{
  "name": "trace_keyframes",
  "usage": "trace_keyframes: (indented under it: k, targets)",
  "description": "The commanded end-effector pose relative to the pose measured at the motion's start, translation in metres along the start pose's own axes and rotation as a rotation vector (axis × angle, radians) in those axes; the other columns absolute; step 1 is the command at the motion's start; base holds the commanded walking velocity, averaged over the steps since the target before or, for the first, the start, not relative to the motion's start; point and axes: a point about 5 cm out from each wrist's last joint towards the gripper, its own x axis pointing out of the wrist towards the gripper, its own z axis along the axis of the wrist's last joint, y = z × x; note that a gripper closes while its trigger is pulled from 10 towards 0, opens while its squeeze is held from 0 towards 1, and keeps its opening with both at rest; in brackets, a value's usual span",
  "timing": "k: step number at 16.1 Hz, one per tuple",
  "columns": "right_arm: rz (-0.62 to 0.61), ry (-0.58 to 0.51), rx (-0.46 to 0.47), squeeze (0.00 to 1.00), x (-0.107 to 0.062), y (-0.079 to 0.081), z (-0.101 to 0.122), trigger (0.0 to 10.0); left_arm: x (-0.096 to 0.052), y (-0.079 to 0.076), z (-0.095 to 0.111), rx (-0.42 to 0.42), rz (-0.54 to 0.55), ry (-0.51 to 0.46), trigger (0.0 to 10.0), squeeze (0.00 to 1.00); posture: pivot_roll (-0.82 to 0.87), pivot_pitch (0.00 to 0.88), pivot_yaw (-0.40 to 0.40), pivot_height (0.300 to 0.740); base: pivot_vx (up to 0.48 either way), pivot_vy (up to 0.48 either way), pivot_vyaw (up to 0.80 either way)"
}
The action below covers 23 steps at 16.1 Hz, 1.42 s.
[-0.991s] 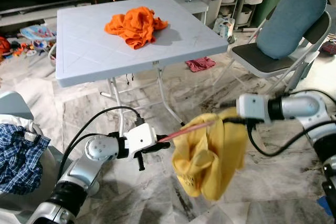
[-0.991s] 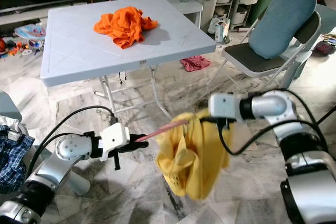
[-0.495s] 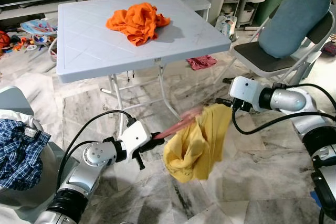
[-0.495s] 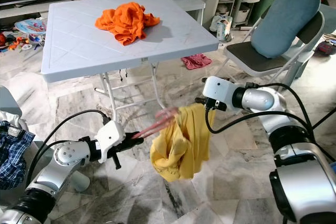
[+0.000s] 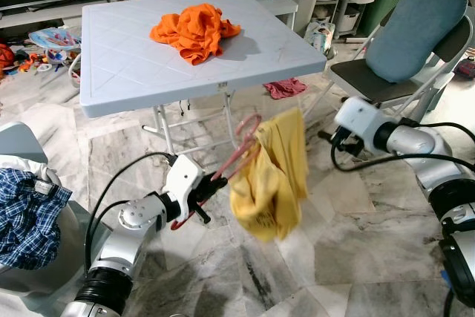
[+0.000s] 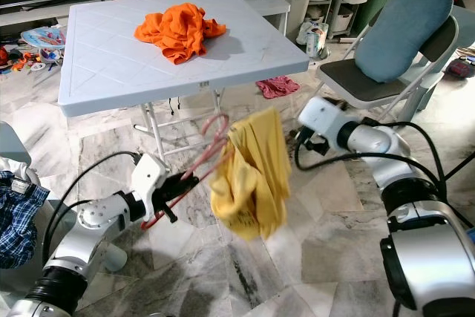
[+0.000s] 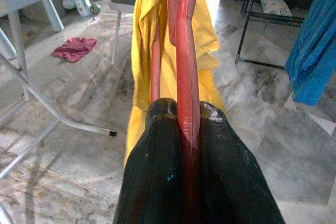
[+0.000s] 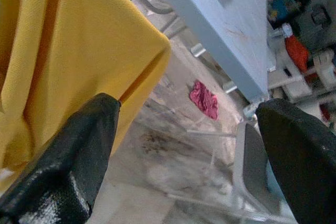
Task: Hang hanger
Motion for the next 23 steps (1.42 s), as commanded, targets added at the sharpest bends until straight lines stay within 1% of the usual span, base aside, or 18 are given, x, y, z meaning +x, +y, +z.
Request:
trace_keyframes:
  k: [1,2,3,4,5,6,7,8,9,10,11,14,15,16,17,18,21,23]
  targets:
    - [0.005,-0.011,0.074,1.00,0.002,0.002,0.000,10.0,0.006,0.003,0.025,0.029,0.006,-0.090,0.0,0.00,-0.08,0.000,-0.028,0.740,0.000,0.000,0.00]
    - [0.110,0.000,0.164,0.57,0.005,0.026,-0.009,10.0,0.008,0.002,0.029,0.033,0.003,-0.099,0.0,0.00,-0.08,0.000,-0.020,0.740,0.000,0.000,0.00]
    - [0.160,0.014,0.187,0.21,0.005,0.039,-0.015,10.0,0.009,0.003,0.031,0.037,0.004,-0.099,0.0,0.00,-0.08,0.000,-0.014,0.740,0.000,0.000,0.00]
    - [0.199,0.029,0.217,0.11,0.005,0.048,-0.019,10.0,0.010,0.003,0.031,0.040,0.005,-0.098,0.0,0.00,-0.08,0.000,-0.012,0.740,0.000,0.000,0.00]
    - [0.216,0.033,0.232,0.06,0.005,0.052,-0.021,10.0,0.010,0.003,0.032,0.039,0.005,-0.098,0.0,0.00,-0.08,0.000,-0.009,0.740,0.000,0.000,0.00]
    - [0.257,0.015,0.304,0.00,0.008,0.066,-0.020,10.0,0.011,0.004,0.034,0.043,0.003,-0.096,0.0,0.00,-0.08,0.000,-0.004,0.740,0.000,0.000,0.00]
    - [0.267,0.000,0.340,0.00,0.009,0.071,-0.019,10.0,0.011,0.003,0.035,0.046,0.000,-0.096,0.0,0.00,-0.08,0.000,-0.003,0.740,0.000,0.000,0.00]
    - [0.258,-0.032,0.405,0.00,0.014,0.080,-0.014,10.0,0.014,0.002,0.037,0.056,-0.011,-0.097,0.0,0.00,-0.08,0.000,0.000,0.740,0.000,0.000,0.00]
    - [0.234,-0.047,0.447,0.00,0.017,0.081,-0.010,10.0,0.015,0.000,0.040,0.059,-0.025,-0.102,0.0,0.00,-0.08,0.000,0.000,0.740,0.000,0.000,0.00]
    - [0.228,-0.050,0.456,0.00,0.018,0.082,-0.009,10.0,0.016,0.000,0.041,0.060,-0.028,-0.103,0.0,0.00,-0.08,0.000,0.000,0.740,0.000,0.000,0.00]
    - [0.188,-0.070,0.489,0.00,0.022,0.082,-0.003,10.0,0.018,-0.003,0.045,0.069,-0.044,-0.119,0.0,0.00,-0.08,0.000,0.001,0.740,0.000,0.000,0.00]
    - [0.140,-0.094,0.512,0.00,0.031,0.088,0.008,10.0,0.021,-0.012,0.053,0.087,-0.083,-0.139,0.0,0.00,-0.07,0.000,0.001,0.740,0.000,0.000,0.00]
    - [0.098,-0.098,0.498,0.00,0.033,0.088,0.012,10.0,0.021,-0.015,0.054,0.095,-0.104,-0.142,0.0,0.00,-0.07,0.000,0.000,0.740,0.000,0.000,0.00]
    - [-0.026,-0.140,0.450,0.00,0.035,0.077,0.020,10.0,0.022,-0.018,0.055,0.084,-0.123,-0.139,0.0,0.00,-0.07,0.000,-0.001,0.740,0.000,0.000,0.00]
    - [-0.072,-0.153,0.469,0.00,0.035,0.071,0.022,4.0,0.021,-0.020,0.053,0.081,-0.134,-0.135,0.0,0.00,-0.07,0.000,-0.001,0.740,0.000,0.000,0.00]
    - [-0.093,-0.151,0.470,0.00,0.035,0.068,0.022,0.0,0.021,-0.021,0.052,0.079,-0.137,-0.132,0.0,0.00,-0.07,0.000,-0.002,0.740,0.000,0.000,0.00]
    - [-0.110,-0.118,0.457,0.00,0.033,0.068,0.015,0.0,0.020,-0.025,0.051,0.075,-0.157,-0.127,0.0,0.00,-0.07,0.000,-0.007,0.740,0.000,0.000,0.00]
    - [-0.110,-0.119,0.451,0.00,0.030,0.067,0.011,0.0,0.019,-0.023,0.049,0.074,-0.151,-0.122,0.0,0.00,-0.07,0.000,-0.008,0.740,0.000,0.000,0.00]
